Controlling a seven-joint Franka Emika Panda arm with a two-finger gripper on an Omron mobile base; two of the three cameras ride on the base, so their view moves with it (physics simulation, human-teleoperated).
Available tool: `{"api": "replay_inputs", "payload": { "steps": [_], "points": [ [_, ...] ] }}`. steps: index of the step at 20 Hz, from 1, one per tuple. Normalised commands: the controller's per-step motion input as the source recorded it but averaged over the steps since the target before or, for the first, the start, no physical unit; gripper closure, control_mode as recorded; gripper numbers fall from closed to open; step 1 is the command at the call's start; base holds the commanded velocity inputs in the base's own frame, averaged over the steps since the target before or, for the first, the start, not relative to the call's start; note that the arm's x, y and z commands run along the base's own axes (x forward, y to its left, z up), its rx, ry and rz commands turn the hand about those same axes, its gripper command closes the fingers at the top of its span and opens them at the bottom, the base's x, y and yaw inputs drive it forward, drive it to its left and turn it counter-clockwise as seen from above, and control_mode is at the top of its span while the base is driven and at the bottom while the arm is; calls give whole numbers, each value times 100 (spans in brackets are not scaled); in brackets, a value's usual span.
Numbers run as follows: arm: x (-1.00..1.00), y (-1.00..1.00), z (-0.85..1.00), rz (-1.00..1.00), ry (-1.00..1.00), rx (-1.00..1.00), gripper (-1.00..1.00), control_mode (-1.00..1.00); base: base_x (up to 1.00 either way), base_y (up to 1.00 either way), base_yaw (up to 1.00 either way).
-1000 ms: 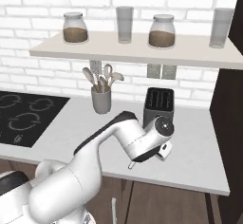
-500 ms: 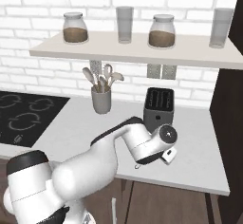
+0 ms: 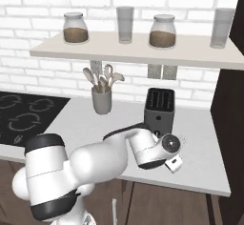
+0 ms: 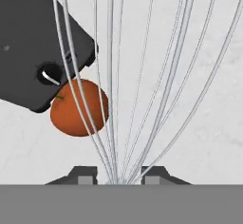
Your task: Pick the whisk from the drawer and place it on the counter.
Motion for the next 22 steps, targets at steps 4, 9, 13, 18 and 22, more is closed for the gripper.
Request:
{"api": "replay_inputs", "payload": {
  "steps": [4, 9, 13, 18, 22],
  "points": [
    [33, -13, -31, -16, 0, 0, 100, -100, 0, 0, 0],
    [6, -7, -9, -14, 0, 2, -100, -100, 0, 0, 0],
    [0, -9, 8, -12, 0, 1, -100, -100, 0, 0, 0],
    [-5, 0, 19, -6, 0, 0, -100, -100, 0, 0, 0],
    [-77, 20, 82, -2, -3, -6, -100, -100, 0, 0, 0]
  ]
}}
